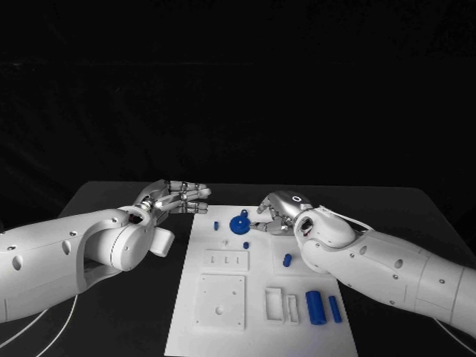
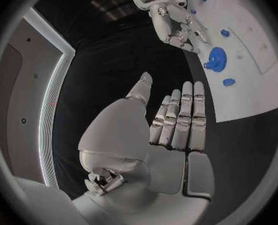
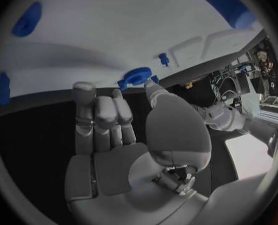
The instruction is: Assemble the parts on the task board
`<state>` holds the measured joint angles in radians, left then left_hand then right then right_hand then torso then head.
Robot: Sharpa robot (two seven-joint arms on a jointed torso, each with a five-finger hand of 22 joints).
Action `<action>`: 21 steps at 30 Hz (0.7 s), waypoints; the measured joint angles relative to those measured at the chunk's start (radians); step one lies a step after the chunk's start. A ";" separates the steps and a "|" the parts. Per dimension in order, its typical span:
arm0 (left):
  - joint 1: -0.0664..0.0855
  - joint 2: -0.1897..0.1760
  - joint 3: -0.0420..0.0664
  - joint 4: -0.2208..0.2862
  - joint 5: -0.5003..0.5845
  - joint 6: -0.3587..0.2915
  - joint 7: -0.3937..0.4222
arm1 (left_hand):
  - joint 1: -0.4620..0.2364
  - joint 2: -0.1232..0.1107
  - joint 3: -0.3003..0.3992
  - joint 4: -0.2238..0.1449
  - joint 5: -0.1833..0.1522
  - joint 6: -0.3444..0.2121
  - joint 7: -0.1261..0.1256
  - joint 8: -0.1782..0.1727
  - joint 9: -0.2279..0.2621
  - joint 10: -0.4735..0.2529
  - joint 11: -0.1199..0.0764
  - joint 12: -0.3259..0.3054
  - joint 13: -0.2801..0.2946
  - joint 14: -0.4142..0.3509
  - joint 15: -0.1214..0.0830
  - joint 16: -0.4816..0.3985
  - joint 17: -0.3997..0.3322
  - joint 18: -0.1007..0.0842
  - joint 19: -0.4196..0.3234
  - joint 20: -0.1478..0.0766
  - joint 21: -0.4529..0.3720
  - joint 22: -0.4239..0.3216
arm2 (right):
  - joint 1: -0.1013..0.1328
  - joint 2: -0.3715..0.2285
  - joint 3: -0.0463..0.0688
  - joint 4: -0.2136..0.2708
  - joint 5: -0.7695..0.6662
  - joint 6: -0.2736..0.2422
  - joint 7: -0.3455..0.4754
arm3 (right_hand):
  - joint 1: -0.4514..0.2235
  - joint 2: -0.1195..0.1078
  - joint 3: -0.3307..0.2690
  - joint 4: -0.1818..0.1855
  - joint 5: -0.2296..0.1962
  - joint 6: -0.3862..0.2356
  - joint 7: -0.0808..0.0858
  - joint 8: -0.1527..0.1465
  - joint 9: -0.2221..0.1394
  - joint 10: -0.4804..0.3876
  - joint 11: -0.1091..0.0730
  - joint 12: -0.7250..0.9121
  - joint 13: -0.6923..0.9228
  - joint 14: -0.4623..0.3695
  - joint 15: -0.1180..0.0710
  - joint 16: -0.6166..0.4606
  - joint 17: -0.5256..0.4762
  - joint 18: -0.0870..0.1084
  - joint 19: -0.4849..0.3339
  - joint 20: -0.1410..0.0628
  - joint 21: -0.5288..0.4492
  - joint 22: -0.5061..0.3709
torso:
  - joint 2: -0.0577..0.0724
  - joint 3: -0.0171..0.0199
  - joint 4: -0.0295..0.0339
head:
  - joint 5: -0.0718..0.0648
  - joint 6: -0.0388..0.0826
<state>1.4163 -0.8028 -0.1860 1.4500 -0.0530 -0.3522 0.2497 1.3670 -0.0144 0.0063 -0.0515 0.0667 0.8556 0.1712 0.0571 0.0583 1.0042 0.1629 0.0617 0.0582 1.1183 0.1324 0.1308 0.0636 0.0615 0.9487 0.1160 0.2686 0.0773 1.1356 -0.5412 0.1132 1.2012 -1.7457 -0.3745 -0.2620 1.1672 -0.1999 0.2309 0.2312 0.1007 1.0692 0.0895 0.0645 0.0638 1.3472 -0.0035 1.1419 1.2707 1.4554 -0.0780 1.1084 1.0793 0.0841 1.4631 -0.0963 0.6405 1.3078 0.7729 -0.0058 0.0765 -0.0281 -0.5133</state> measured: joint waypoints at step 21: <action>0.000 -0.017 0.000 -0.012 0.005 -0.005 0.035 | 0.015 0.015 -0.009 -0.025 0.006 0.025 -0.004 0.000 0.000 0.040 -0.011 0.000 0.000 0.008 -0.007 0.000 0.000 0.000 0.000 0.000 0.004 0.000 | 0.022 -0.256 0.102 -0.039 0.368 -0.029 0.376 | 0.185 0.099 -0.236 -0.330 0.285 0.005 -0.005 0.000 -0.001 -0.024 -0.002 -0.016 -0.021 -0.011 0.003 -0.040 -0.013 0.000 0.002 0.002 -0.050 0.000 | -0.004 0.0119 -0.0197 | 0.008 0.005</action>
<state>1.4163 -0.8195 -0.1861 1.4384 -0.0478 -0.3574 0.2850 1.3816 0.0002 -0.0024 -0.0768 0.0726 0.8805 0.1676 0.0571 0.0584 1.0445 0.1519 0.0617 0.0582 1.1258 0.1250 0.1308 0.0635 0.0616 0.9487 0.1160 0.2726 0.0773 1.1580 -0.7971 0.2156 1.1623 -1.3780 -0.4032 0.1143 1.3519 -0.1012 -0.0048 -0.0984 0.3859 1.0739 0.0846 0.0644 0.0629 1.3233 -0.0059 1.1255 1.2496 1.4449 -0.0750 1.0686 1.0660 0.0840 1.4650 -0.0944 0.5907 1.3076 0.7690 0.0060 0.0569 -0.0198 -0.5080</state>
